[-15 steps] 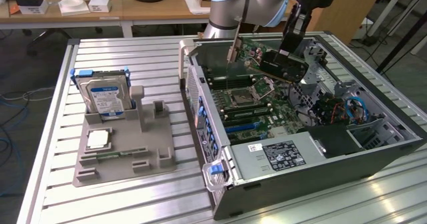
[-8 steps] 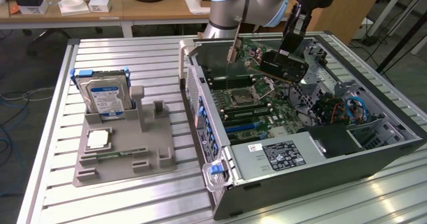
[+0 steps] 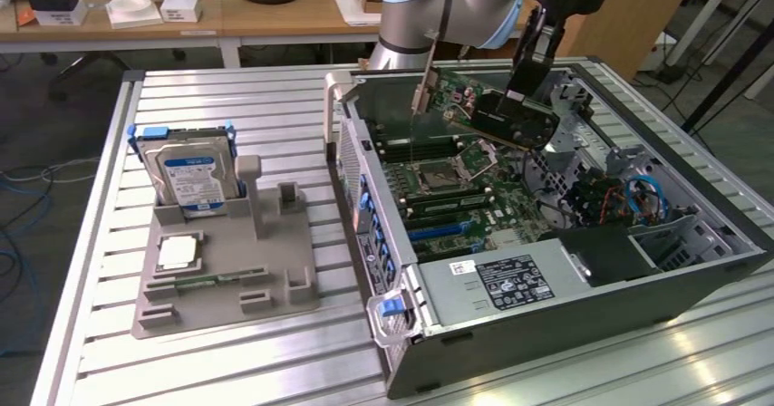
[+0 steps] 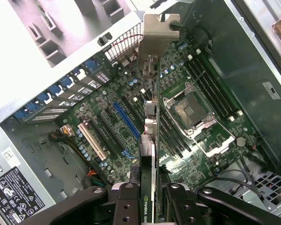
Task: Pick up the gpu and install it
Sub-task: 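Insert the gpu into the slot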
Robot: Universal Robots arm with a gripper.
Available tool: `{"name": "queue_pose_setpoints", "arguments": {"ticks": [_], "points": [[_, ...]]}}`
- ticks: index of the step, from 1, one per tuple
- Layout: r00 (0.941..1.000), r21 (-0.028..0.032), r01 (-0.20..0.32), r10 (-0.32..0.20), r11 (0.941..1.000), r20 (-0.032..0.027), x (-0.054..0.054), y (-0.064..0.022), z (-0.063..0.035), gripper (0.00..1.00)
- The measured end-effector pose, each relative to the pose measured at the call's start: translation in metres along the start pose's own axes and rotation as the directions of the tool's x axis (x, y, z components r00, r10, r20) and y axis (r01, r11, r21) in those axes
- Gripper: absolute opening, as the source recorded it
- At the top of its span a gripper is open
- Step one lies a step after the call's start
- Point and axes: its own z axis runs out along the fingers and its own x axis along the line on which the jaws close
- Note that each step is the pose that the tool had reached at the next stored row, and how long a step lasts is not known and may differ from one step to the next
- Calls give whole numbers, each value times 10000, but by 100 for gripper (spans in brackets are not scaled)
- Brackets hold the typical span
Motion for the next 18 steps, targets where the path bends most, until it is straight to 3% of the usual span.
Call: {"name": "queue_pose_setpoints", "arguments": {"ticks": [18], "points": [[10000, 0, 70, -70, 10000, -3, -2, -2, 18, 26]]}}
